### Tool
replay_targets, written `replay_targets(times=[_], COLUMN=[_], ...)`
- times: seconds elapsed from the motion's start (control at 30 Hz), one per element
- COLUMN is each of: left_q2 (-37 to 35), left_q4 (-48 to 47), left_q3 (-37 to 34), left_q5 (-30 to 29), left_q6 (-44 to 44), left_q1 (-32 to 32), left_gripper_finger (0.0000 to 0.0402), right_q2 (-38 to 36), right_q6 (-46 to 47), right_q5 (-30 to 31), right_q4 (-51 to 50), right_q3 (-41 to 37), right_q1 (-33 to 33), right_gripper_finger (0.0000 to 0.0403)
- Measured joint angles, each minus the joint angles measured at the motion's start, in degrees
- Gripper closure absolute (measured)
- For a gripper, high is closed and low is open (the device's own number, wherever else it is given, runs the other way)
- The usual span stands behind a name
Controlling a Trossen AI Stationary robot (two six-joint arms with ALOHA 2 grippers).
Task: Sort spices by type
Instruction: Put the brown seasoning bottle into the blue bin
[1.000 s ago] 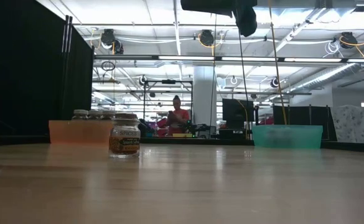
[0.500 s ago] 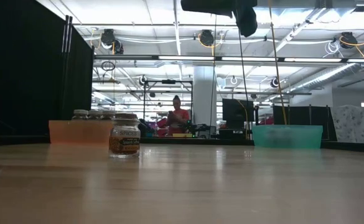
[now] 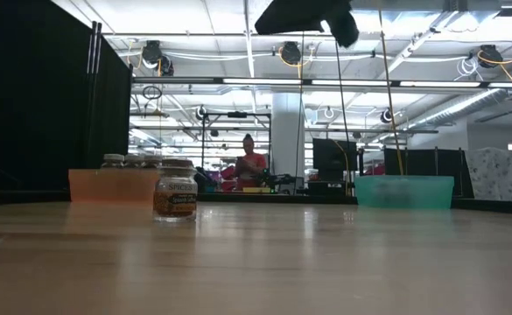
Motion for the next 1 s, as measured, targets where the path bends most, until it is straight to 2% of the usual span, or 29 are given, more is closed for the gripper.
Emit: replay_targets(times=[0.17,0.3,0.4,0.47,0.67,1.0], left_q2=[-2.83,-8.27,-13.52,-16.68,-19.85,-20.23], left_q4=[0.28,3.71,11.28,17.39,23.36,24.53], left_q3=[-4.07,-8.62,-12.29,-14.47,-17.23,-17.64], left_q5=[3.89,6.14,5.91,4.44,-5.87,-7.01], left_q6=[6.60,8.81,8.54,8.23,6.44,4.58], left_q1=[7.42,12.69,14.74,15.20,15.54,15.30], left_gripper_finger=[0.0396,0.0398,0.0398,0.0398,0.0399,0.0399], right_q2=[0.31,0.33,0.40,0.98,4.37,9.05], right_q6=[0.37,-1.84,-2.93,-2.68,-2.71,-0.19], right_q5=[-6.83,-14.29,-17.84,-17.71,-17.44,-17.29], right_q4=[-13.98,-15.79,-16.53,-17.01,-16.62,-15.26], right_q3=[7.91,9.79,9.77,9.77,9.77,9.75], right_q1=[-3.43,-4.99,-4.91,-4.28,-2.16,-1.80], right_gripper_finger=[0.0403,0.0403,0.0403,0.0403,0.0403,0.0403])
